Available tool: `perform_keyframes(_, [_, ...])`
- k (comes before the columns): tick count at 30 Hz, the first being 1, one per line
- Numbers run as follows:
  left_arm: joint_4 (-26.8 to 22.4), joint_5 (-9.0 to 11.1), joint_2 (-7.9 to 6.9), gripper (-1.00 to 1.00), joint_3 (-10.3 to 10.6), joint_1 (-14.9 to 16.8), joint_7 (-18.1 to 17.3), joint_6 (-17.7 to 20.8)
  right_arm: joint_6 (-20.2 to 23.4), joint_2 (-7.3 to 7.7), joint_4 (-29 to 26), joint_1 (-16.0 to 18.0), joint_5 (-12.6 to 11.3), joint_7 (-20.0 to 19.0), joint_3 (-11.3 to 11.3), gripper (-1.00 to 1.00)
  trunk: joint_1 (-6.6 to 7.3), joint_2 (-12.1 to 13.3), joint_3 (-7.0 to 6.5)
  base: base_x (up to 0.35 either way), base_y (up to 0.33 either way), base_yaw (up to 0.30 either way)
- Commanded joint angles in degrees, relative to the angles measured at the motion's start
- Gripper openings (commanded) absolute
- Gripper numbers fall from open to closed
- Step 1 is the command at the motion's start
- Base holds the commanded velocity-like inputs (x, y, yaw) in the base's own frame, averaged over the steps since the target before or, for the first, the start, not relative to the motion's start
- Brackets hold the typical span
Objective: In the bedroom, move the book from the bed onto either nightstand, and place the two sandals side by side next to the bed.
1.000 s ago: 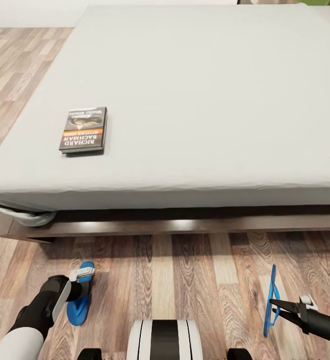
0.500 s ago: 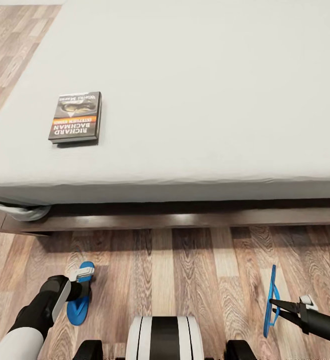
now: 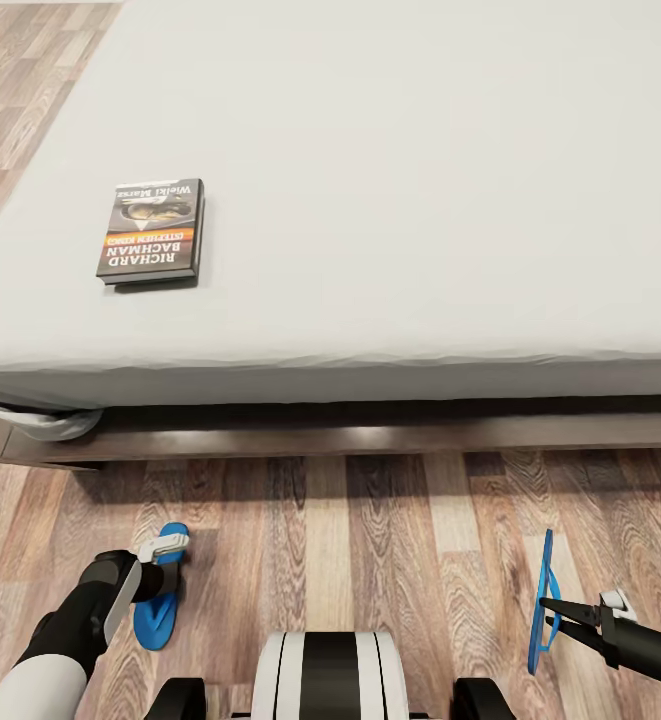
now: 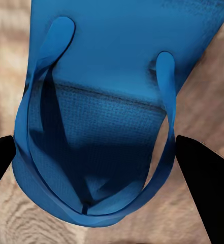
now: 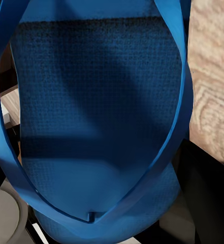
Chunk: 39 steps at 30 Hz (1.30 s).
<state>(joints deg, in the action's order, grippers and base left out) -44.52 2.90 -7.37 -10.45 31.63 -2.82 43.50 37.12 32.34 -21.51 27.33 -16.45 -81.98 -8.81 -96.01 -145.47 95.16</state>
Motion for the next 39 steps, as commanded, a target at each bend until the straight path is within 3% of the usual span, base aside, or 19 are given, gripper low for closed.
perform_keyframes(1, [-0.04, 0.28, -0.03, -1.0, -0.15, 0.01, -0.08, 0.27, 0.58, 0.01, -0.02, 0.0, -0.07, -0.11, -0.07, -1.0, 0.01, -0.01, 0.03, 0.0, 0.204, 0.0])
perform_keyframes(10, [-0.04, 0.35, -0.1, -1.0, -0.19, 0.01, -0.08, 0.27, 0.58, 0.01, -0.02, 0.0, -0.08, -0.11, -0.07, -1.0, 0.01, -0.01, 0.03, 0.0, 0.253, 0.0])
perform_keyframes(29, [-0.21, 0.33, -0.08, -1.0, -0.13, 0.01, -0.08, -1.41, 0.58, -0.06, -0.02, 0.0, -0.05, -0.09, -0.07, -1.0, 0.01, -0.01, 0.03, 0.063, 0.06, 0.0])
perform_keyframes(36, [-0.21, 0.33, -0.02, -1.0, -0.19, 0.03, -0.08, -1.4, 0.58, -0.08, -0.01, 0.0, -0.05, -0.03, -0.07, -1.0, -0.17, -0.11, 1.58, 0.0, 0.0, 0.0])
perform_keyframes(39, [-0.21, 0.34, -0.02, -1.0, -0.19, 0.02, -0.08, -1.4, 0.58, -0.08, -0.02, 0.0, -0.06, -0.03, -0.07, -1.0, -0.17, -0.11, 1.58, 0.0, 0.0, 0.0])
